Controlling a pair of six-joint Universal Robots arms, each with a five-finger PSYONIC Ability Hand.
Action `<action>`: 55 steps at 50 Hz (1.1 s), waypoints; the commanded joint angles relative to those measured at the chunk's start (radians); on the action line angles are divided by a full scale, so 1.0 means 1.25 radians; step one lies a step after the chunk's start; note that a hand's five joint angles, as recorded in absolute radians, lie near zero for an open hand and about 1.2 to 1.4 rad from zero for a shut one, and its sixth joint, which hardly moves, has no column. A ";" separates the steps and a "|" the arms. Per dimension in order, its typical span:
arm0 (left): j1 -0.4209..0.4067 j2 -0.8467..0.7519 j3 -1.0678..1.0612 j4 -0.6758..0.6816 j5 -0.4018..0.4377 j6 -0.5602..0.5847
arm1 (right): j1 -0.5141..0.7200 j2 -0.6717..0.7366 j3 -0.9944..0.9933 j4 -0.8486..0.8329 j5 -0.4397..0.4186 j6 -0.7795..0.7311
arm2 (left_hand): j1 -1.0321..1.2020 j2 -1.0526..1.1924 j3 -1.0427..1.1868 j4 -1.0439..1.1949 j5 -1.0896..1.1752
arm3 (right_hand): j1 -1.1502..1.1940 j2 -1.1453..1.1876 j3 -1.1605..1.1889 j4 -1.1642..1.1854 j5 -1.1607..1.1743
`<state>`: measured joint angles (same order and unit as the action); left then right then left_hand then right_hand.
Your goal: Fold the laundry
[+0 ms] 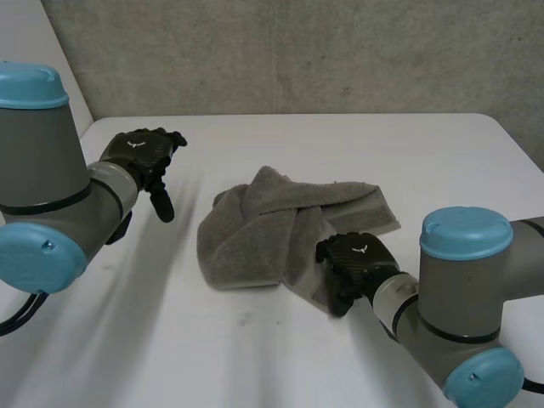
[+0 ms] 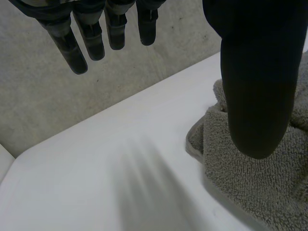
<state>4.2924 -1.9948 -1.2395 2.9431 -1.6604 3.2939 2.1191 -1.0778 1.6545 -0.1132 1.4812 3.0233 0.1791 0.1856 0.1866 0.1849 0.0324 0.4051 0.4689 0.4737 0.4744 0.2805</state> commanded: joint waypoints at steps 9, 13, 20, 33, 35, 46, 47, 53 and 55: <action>0.000 0.004 -0.005 0.010 0.002 0.000 | -0.002 0.040 -0.007 -0.003 0.003 -0.008 | 0.013 0.008 0.007 0.009 -0.009 | 0.139 0.087 0.084 0.083 0.099; 0.000 0.005 -0.011 0.015 0.003 0.000 | -0.002 0.051 -0.007 -0.003 0.003 -0.015 | 0.013 0.008 0.007 0.009 -0.009 | 0.143 0.092 0.088 0.088 0.103; 0.001 0.007 -0.013 0.020 0.003 0.000 | -0.002 0.051 -0.007 -0.019 0.004 -0.017 | 0.013 0.008 0.007 0.009 -0.009 | 0.204 0.153 0.149 0.149 0.164; 0.001 0.010 -0.016 0.021 0.003 0.000 | -0.002 0.054 -0.008 -0.083 0.026 -0.020 | 0.011 0.006 0.005 0.006 -0.011 | 0.284 0.233 0.229 0.229 0.244; 0.001 0.010 -0.016 0.021 0.003 0.000 | -0.002 0.060 -0.008 -0.106 0.029 -0.034 | 0.011 0.006 0.005 0.006 -0.011 | 0.310 0.259 0.255 0.254 0.270; -0.002 0.008 -0.021 0.019 0.004 0.002 | -0.003 0.060 -0.007 -0.165 0.089 -0.129 | 0.018 0.013 0.012 0.014 -0.004 | 0.730 0.679 0.675 0.675 0.690; -0.002 0.009 -0.024 0.019 0.004 0.003 | -0.004 0.058 -0.008 -0.171 0.096 -0.130 | 0.020 0.015 0.014 0.016 -0.002 | 0.792 0.741 0.737 0.737 0.752; -0.002 0.009 -0.027 0.019 0.004 0.006 | -0.013 0.055 -0.013 -0.173 0.100 -0.137 | 0.025 0.020 0.019 0.021 0.003 | 0.793 0.742 0.738 0.737 0.753; -0.002 0.009 -0.027 0.019 0.005 0.006 | -0.013 0.055 -0.014 -0.171 0.096 -0.145 | 0.025 0.020 0.019 0.021 0.003 | 0.793 0.742 0.738 0.737 0.753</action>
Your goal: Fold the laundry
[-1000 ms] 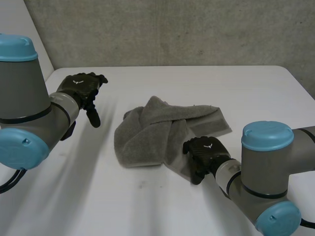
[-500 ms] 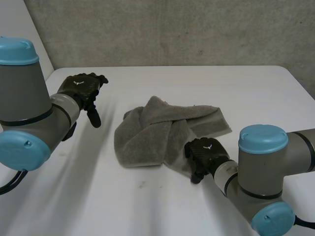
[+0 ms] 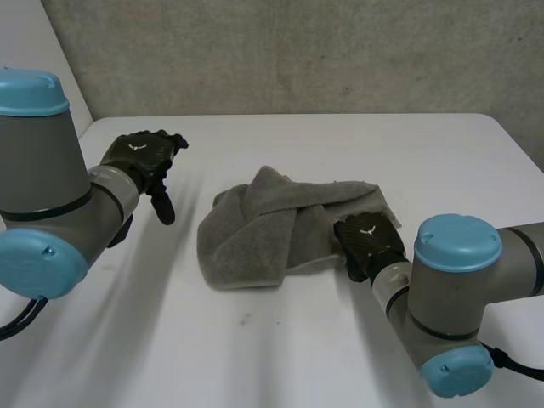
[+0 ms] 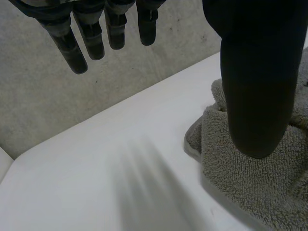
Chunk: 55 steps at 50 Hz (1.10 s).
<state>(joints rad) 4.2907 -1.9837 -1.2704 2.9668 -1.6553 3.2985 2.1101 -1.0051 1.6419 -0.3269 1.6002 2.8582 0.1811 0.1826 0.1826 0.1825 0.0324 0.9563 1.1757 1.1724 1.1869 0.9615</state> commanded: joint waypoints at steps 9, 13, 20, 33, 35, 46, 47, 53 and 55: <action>-0.007 0.003 -0.017 -0.053 0.006 0.008 | -0.050 -0.149 -0.004 0.031 -0.003 -0.038 | 0.049 0.048 0.048 0.048 0.029 | 0.352 0.176 0.179 0.168 0.208; -0.026 0.012 -0.038 -0.120 0.016 0.001 | -0.096 -0.219 -0.019 0.078 -0.017 -0.052 | 0.209 0.207 0.207 0.208 0.188 | 0.352 0.176 0.179 0.168 0.208; -0.064 0.033 -0.157 -0.124 0.016 -0.005 | -0.180 -0.237 -0.038 0.145 -0.052 -0.063 | 0.322 0.321 0.321 0.321 0.301 | 0.352 0.176 0.179 0.168 0.208; -0.088 -0.003 -0.297 0.164 0.017 -0.003 | -0.222 -0.230 -0.052 0.156 -0.052 -0.100 | 0.317 0.316 0.316 0.316 0.297 | 0.352 0.176 0.179 0.168 0.208; -0.090 -0.021 -0.297 0.190 0.018 -0.002 | -0.223 -0.230 -0.051 0.156 -0.052 -0.101 | 0.315 0.314 0.314 0.314 0.294 | 0.352 0.176 0.179 0.168 0.208; -0.112 -0.131 -0.218 0.256 0.018 0.000 | -0.222 -0.213 -0.038 0.155 -0.053 -0.101 | 0.303 0.302 0.302 0.302 0.282 | 0.352 0.176 0.179 0.168 0.208; -0.113 -0.143 -0.199 0.262 0.018 0.000 | -0.222 -0.210 -0.040 0.155 -0.053 -0.102 | 0.303 0.302 0.302 0.302 0.282 | 0.352 0.176 0.179 0.168 0.208; -0.126 -0.198 -0.119 0.275 0.022 -0.004 | -0.220 -0.200 -0.038 0.155 -0.054 -0.103 | 0.301 0.300 0.300 0.300 0.280 | 0.352 0.176 0.179 0.168 0.208; -0.129 -0.212 -0.103 0.275 0.028 -0.009 | -0.219 -0.200 -0.037 0.155 -0.054 -0.106 | 0.301 0.300 0.300 0.300 0.280 | 0.352 0.176 0.179 0.168 0.208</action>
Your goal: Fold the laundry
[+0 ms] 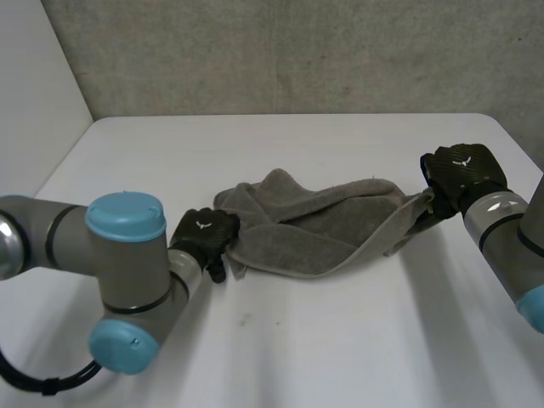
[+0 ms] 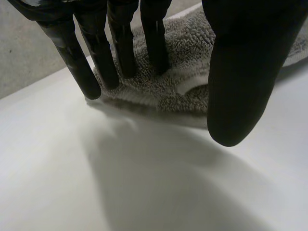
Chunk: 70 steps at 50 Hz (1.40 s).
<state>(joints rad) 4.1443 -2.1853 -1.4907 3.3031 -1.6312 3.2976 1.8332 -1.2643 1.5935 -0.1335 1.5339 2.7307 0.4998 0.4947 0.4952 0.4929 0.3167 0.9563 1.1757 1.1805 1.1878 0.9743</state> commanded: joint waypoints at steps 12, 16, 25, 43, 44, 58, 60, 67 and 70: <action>-0.030 -0.108 0.158 0.007 0.056 -0.122 | 0.007 0.033 0.005 -0.010 -0.001 -0.018 | 0.247 0.251 0.251 0.253 0.254 | 0.352 0.176 0.173 0.167 0.198; -0.030 -0.119 0.192 0.007 0.056 -0.173 | 0.009 0.047 0.005 -0.010 0.000 -0.038 | 0.351 0.355 0.355 0.356 0.358 | 0.352 0.176 0.173 0.167 0.198; -0.031 -0.149 0.237 -0.002 0.067 -0.212 | 0.009 0.048 0.005 -0.010 0.000 -0.043 | 0.537 0.541 0.540 0.542 0.543 | 0.352 0.176 0.173 0.167 0.198; 0.060 0.070 0.188 -0.068 0.030 -0.200 | -0.023 0.013 -0.044 0.082 0.010 -0.232 | 0.717 0.721 0.721 0.723 0.724 | 0.352 0.176 0.173 0.167 0.198; 0.061 0.071 0.188 -0.068 0.030 -0.200 | -0.040 -0.002 -0.056 0.121 0.010 -0.264 | 0.717 0.721 0.721 0.723 0.724 | 0.352 0.176 0.173 0.167 0.198; 0.113 0.261 0.074 -0.352 0.069 0.080 | -0.045 -0.094 -0.093 0.345 -0.001 -0.302 | 0.717 0.721 0.721 0.723 0.724 | 0.352 0.176 0.173 0.167 0.198; 0.113 0.254 0.056 -0.353 0.067 0.096 | -0.043 -0.089 -0.086 0.350 0.001 -0.306 | 0.717 0.721 0.721 0.723 0.724 | 0.352 0.176 0.173 0.167 0.198; 0.113 0.138 0.008 -0.229 0.064 0.100 | -0.041 -0.038 -0.084 0.346 0.003 -0.311 | 0.717 0.721 0.721 0.723 0.724 | 0.352 0.176 0.173 0.167 0.198; 0.113 0.105 -0.005 -0.164 0.063 0.097 | -0.042 -0.021 -0.086 0.340 0.004 -0.311 | 0.673 0.677 0.677 0.679 0.680 | 0.352 0.176 0.173 0.167 0.198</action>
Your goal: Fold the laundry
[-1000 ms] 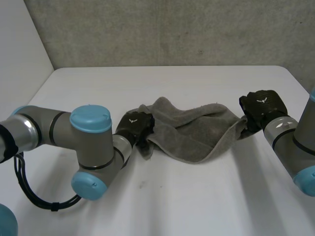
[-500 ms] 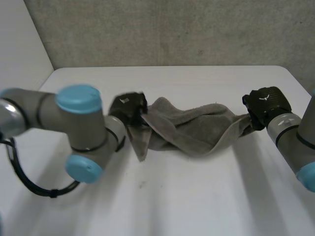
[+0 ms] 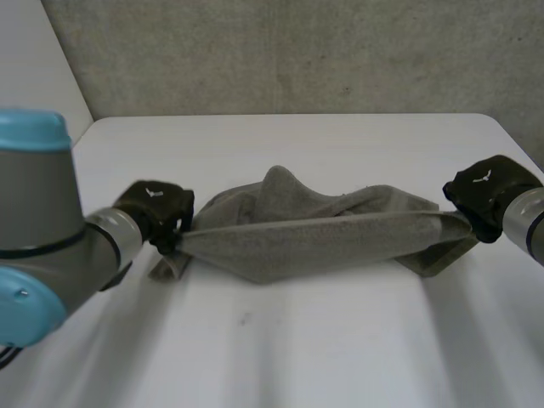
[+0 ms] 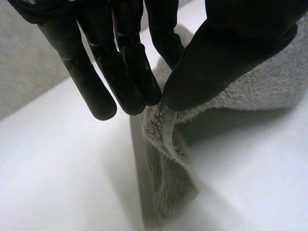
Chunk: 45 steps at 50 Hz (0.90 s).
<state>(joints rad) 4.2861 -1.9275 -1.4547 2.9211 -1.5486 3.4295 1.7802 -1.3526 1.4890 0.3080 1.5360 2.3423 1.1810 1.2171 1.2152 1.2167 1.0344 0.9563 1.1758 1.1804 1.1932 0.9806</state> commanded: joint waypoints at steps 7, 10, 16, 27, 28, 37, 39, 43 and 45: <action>-0.003 -0.106 -0.074 0.236 -0.003 -0.011 | -0.006 0.093 -0.004 -0.083 0.006 0.011 | -0.068 -0.097 -0.096 -0.097 -0.091 | 0.352 0.176 0.173 0.162 0.193; -0.009 -0.094 -0.093 0.251 -0.004 -0.017 | -0.007 0.108 -0.006 -0.112 0.009 0.012 | -0.240 -0.269 -0.267 -0.269 -0.262 | 0.352 0.176 0.173 0.162 0.193; -0.014 -0.045 -0.139 0.250 -0.005 -0.052 | -0.008 0.124 -0.008 -0.145 0.014 0.014 | -0.372 -0.401 -0.399 -0.401 -0.394 | 0.352 0.176 0.173 0.162 0.193; -0.017 -0.019 -0.168 0.246 -0.002 -0.247 | -0.009 0.158 -0.020 -0.164 0.045 0.022 | -0.412 -0.441 -0.440 -0.441 -0.435 | 0.352 0.176 0.173 0.162 0.193; -0.017 -0.019 -0.168 0.246 -0.002 -0.248 | -0.009 0.159 -0.020 -0.168 0.044 0.029 | -0.412 -0.441 -0.440 -0.441 -0.435 | 0.352 0.176 0.173 0.162 0.193; -0.042 -0.066 -0.168 0.248 0.001 -0.263 | -0.009 0.158 -0.022 -0.170 0.044 0.048 | -0.408 -0.436 -0.435 -0.436 -0.430 | 0.352 0.176 0.173 0.162 0.193; -0.049 -0.071 -0.168 0.248 0.001 -0.262 | -0.009 0.159 -0.023 -0.170 0.044 0.048 | -0.408 -0.436 -0.435 -0.436 -0.430 | 0.352 0.176 0.173 0.162 0.193; -0.060 -0.079 -0.169 0.248 -0.004 -0.261 | -0.009 0.160 -0.024 -0.170 0.044 0.048 | -0.412 -0.441 -0.440 -0.441 -0.435 | 0.352 0.176 0.173 0.162 0.193; -0.065 -0.080 -0.170 0.249 -0.004 -0.261 | -0.012 0.160 -0.025 -0.173 0.044 0.048 | -0.412 -0.441 -0.440 -0.441 -0.435 | 0.352 0.176 0.173 0.162 0.193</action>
<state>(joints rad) 4.2249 -2.0157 -1.6649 3.2302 -1.5493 3.0978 1.7686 -1.1532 1.4607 0.0947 1.5910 2.4034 0.5968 0.5919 0.5924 0.5919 0.4167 0.9563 1.1758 1.1805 1.1932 0.9887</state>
